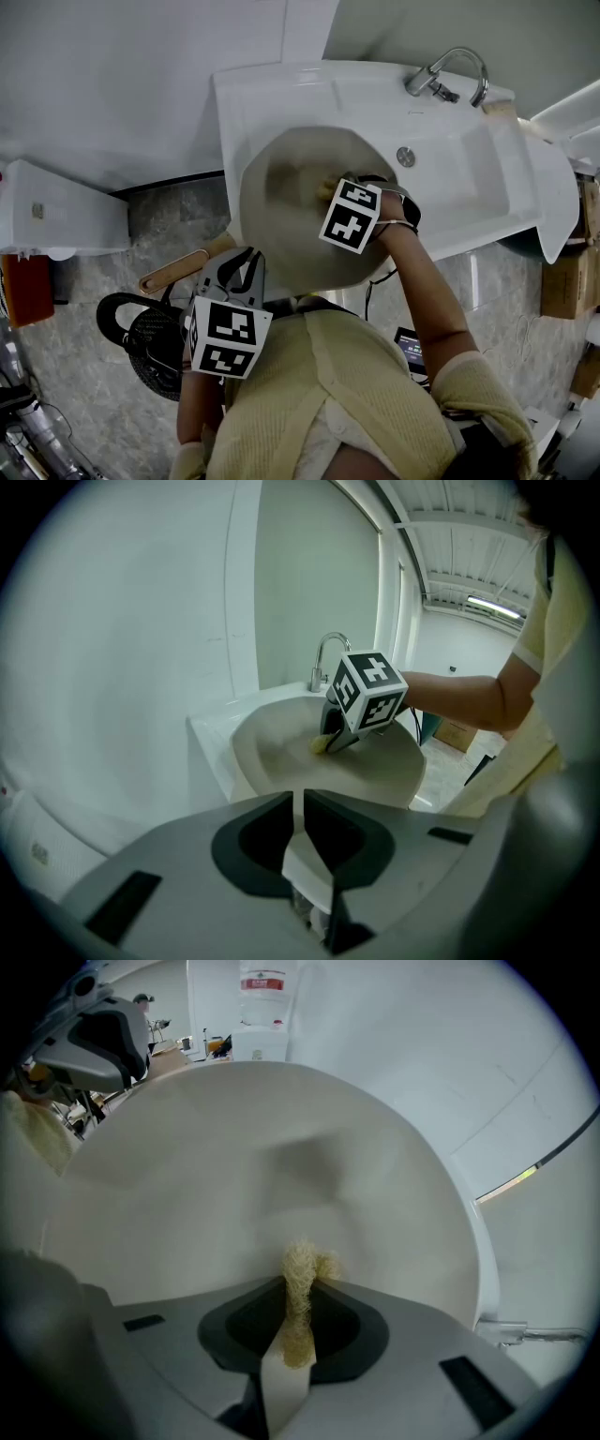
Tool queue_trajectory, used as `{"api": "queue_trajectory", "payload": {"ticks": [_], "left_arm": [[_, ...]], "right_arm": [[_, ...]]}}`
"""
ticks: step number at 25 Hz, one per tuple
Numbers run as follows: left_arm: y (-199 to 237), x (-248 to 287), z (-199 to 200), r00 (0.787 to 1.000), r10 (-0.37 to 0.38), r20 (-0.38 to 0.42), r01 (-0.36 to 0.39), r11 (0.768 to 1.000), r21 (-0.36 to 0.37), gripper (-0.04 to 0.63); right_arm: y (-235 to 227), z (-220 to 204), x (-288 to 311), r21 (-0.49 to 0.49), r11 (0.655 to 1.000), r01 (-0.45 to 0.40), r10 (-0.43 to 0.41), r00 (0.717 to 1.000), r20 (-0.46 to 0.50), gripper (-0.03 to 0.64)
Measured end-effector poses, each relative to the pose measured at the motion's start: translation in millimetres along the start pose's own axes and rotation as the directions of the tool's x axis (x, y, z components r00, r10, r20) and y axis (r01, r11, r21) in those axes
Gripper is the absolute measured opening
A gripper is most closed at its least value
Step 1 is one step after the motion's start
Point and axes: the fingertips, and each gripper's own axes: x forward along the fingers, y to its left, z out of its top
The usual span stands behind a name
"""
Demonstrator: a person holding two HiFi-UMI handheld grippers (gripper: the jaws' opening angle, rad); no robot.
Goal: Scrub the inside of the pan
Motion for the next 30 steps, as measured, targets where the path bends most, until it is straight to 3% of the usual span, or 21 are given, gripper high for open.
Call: {"api": "queue_trajectory", "payload": {"ticks": [17,30], "left_arm": [[-8.6,1.0,-10.8,1.0,-0.017,-0.001,0.017,1.0,-0.001,0.086],[-9.6,1.5,-9.9,1.0,-0.01,-0.006,0.01,1.0,0.014,0.086]], "right_arm": [[45.6,8.7,-10.0,0.003,0.987,-0.16,0.159,0.986,0.048,0.077],[89.0,17.1,-19.8,-0.039,0.926,-0.376,0.378,0.924,0.064,0.078]]}}
